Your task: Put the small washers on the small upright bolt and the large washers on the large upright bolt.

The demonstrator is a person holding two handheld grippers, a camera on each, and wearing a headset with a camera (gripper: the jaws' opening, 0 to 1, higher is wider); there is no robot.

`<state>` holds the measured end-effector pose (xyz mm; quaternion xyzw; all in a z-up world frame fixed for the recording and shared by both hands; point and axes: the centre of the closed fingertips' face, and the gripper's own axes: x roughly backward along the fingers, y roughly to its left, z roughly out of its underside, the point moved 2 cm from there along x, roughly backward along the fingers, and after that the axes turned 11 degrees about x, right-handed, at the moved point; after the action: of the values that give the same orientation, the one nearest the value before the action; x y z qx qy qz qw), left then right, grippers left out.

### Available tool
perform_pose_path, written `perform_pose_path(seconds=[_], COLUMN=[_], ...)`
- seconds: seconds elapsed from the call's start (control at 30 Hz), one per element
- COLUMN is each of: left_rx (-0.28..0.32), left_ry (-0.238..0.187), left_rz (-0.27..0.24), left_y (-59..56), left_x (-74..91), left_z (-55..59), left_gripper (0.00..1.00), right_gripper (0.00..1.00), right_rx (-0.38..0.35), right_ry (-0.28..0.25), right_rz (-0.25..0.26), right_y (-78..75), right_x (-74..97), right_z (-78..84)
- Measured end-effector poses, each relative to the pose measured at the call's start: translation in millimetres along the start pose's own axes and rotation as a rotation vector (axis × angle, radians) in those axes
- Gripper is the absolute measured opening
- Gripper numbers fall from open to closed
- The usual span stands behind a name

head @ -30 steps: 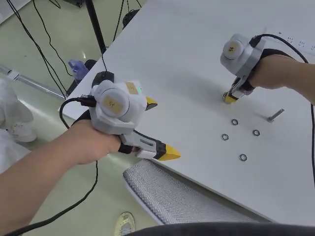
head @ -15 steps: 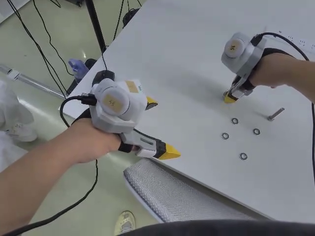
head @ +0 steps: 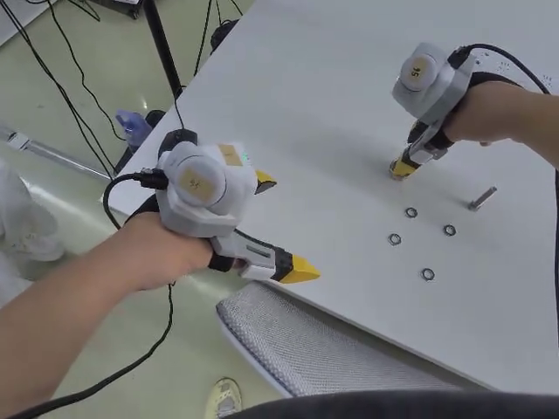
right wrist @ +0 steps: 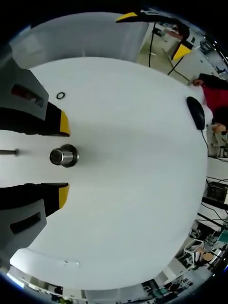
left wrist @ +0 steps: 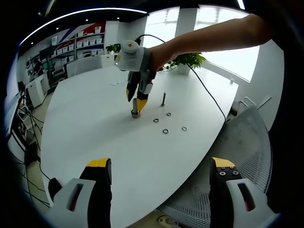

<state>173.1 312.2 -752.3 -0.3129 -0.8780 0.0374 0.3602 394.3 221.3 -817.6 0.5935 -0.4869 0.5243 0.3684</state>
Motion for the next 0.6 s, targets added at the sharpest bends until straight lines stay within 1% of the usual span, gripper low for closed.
perform_pose_path(seconds=[0.07, 0.1, 0.27, 0.33, 0.43, 0.6], left_rx=[-0.004, -0.005, -0.010, -0.013, -0.016, -0.031], left_ry=[0.002, 0.002, 0.004, 0.007, 0.007, 0.010], left_rz=[0.000, 0.001, 0.000, -0.001, -0.003, -0.004], left_y=[-0.4, -0.5, -1.2, -1.5, -2.0, -4.0], left_x=[-0.3, -0.6, 0.0, 0.5, 1.7, 2.7], left_z=[-0.2, -0.4, -0.9, -0.8, -1.5, -3.0], left_gripper=[0.85, 0.85, 0.86, 0.86, 0.86, 0.89], right_gripper=[0.40, 0.40, 0.40, 0.40, 0.40, 0.40], right_rx=[-0.001, 0.002, -0.003, 0.008, 0.003, 0.017], right_ry=[-0.008, -0.012, -0.041, -0.055, -0.071, -0.074], right_rz=[0.001, 0.003, 0.013, 0.019, 0.028, 0.031], right_y=[-0.8, -0.1, 5.3, 6.8, 7.1, 17.0], right_x=[-0.7, 1.7, 19.3, 25.3, 34.8, 46.0], right_z=[0.5, 0.9, 1.0, 0.1, -0.3, 1.2])
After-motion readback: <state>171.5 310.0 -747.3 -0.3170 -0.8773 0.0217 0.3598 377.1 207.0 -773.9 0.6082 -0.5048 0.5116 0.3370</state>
